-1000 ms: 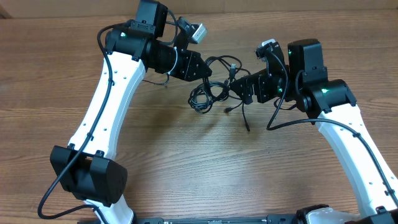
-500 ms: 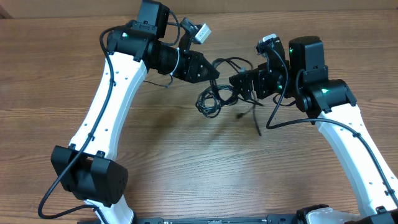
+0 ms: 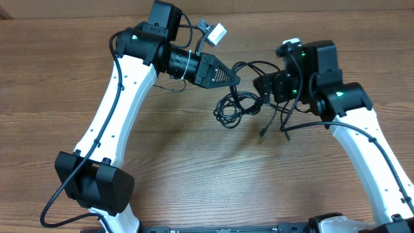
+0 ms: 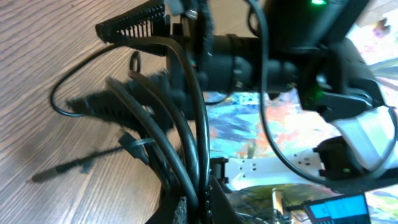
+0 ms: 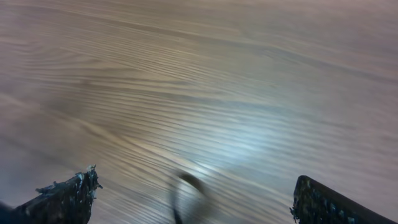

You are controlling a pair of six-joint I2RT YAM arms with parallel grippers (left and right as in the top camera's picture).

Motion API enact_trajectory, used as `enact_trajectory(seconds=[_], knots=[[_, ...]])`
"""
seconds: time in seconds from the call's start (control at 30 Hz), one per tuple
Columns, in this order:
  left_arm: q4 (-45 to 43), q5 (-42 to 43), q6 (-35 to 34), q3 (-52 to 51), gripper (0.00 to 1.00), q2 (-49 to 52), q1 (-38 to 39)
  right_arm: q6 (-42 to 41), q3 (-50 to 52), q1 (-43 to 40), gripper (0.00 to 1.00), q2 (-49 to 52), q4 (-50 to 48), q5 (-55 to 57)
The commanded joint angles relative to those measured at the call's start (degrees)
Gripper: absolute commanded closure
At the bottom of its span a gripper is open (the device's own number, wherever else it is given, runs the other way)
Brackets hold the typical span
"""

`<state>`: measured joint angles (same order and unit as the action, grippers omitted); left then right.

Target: Untangle cables

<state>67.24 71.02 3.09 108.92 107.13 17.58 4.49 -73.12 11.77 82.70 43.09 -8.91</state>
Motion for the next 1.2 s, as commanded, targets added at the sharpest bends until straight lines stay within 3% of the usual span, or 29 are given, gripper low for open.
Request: enact_trajectory(seconds=[0.0, 0.4, 0.8, 0.97, 1.17], knots=[[-0.1, 5.0, -0.4, 0.9, 0.96, -2.3, -1.6, 0.0, -1.5, -4.0, 0.0, 0.4, 0.8, 6.7], [0.4, 5.1, -0.3, 0.9, 0.96, -2.3, -5.2, -0.2, -1.5, -16.3, 0.0, 0.4, 3.9, 5.6], [-0.2, 4.6, -0.3, 0.9, 0.96, -2.3, -5.7, 0.1, -1.5, -17.2, 0.0, 0.4, 3.7, 3.8], [-0.2, 1.2, -0.3, 0.9, 0.96, -2.3, -5.7, 0.7, -1.5, -17.2, 0.0, 0.4, 3.8, -8.0], [-0.2, -4.2, -0.6, 0.9, 0.96, -2.3, -5.7, 9.6, -1.5, -17.2, 0.0, 0.4, 4.2, -30.2]])
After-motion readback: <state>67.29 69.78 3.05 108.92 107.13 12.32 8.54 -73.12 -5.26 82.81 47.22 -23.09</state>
